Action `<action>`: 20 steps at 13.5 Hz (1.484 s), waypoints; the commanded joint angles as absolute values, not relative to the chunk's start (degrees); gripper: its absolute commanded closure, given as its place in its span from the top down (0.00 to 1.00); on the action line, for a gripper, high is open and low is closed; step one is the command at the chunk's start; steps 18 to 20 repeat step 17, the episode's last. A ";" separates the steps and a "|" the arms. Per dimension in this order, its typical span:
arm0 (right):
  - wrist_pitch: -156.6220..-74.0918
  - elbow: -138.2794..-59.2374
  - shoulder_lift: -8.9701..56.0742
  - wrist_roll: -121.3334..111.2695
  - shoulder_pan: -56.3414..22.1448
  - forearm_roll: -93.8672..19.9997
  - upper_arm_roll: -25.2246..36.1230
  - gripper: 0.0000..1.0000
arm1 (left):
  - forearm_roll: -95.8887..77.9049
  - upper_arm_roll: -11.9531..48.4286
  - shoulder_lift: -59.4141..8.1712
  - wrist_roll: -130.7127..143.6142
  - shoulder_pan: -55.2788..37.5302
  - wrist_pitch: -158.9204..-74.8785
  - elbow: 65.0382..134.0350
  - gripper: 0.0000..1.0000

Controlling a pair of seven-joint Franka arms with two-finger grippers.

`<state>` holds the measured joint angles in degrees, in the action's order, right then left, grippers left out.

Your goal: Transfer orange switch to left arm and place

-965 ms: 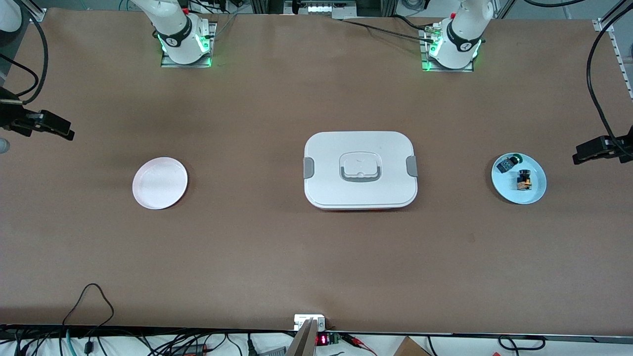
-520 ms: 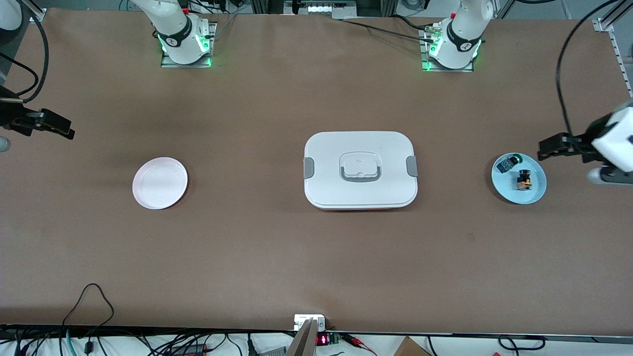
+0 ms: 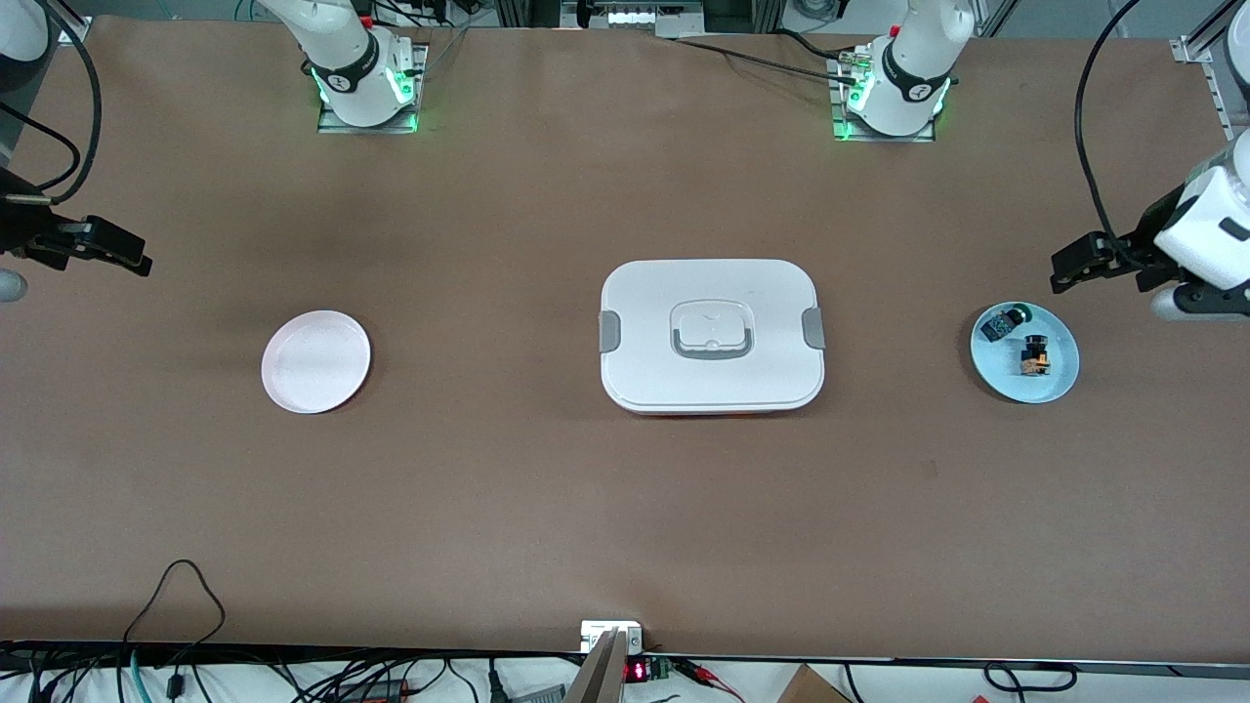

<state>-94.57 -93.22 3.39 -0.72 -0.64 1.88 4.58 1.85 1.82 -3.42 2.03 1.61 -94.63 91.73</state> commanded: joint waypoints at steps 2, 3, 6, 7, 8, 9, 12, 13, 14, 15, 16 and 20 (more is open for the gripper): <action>-94.75 -92.81 3.16 -1.32 -1.76 0.79 5.27 1.00 | 1.67 1.23 -3.43 2.46 1.75 -95.36 90.53 1.00; -94.66 -92.81 3.16 -1.32 -1.84 0.79 5.27 1.00 | 1.32 1.32 -3.43 2.20 3.67 -95.71 90.61 1.00; -94.57 -92.64 3.16 -1.41 -1.85 0.88 5.27 1.00 | 0.97 1.32 -3.52 2.38 5.01 -95.28 89.65 1.00; -94.74 -92.64 3.16 -1.41 -1.76 0.88 5.27 1.00 | 1.05 1.23 -3.43 2.29 5.53 -95.36 89.30 1.00; -94.66 -92.64 3.16 -1.41 -1.84 0.88 5.27 1.00 | 1.14 1.32 -3.43 2.11 6.15 -95.45 89.21 1.00; -94.40 -92.64 3.16 -1.41 -1.85 0.88 5.27 1.00 | 1.58 1.49 -3.69 2.02 6.07 -95.45 89.12 1.00; -94.57 -92.64 3.16 -1.49 -1.76 0.97 5.36 1.00 | 1.85 2.02 -3.96 1.76 5.80 -95.19 89.12 1.00; -94.40 -92.64 3.16 -1.41 -1.84 0.97 5.36 1.00 | 1.85 2.02 -3.96 1.58 6.06 -95.19 89.12 1.00; -94.39 -92.64 3.16 -1.41 -1.85 1.23 5.36 1.00 | 1.85 2.11 -3.87 1.93 5.72 -94.84 89.21 1.00; -94.39 -92.64 3.16 -1.41 -1.85 1.32 5.36 1.00 | 1.85 2.46 -3.78 2.11 5.63 -93.62 89.21 1.00; -94.39 -92.64 3.25 -1.41 -1.76 1.41 5.36 1.00 | 1.85 2.72 -3.78 2.02 5.63 -93.52 89.12 1.00; -94.48 -92.64 3.25 -1.41 -1.76 1.49 5.36 1.00 | 1.76 2.72 -3.95 1.93 5.63 -93.78 89.03 1.00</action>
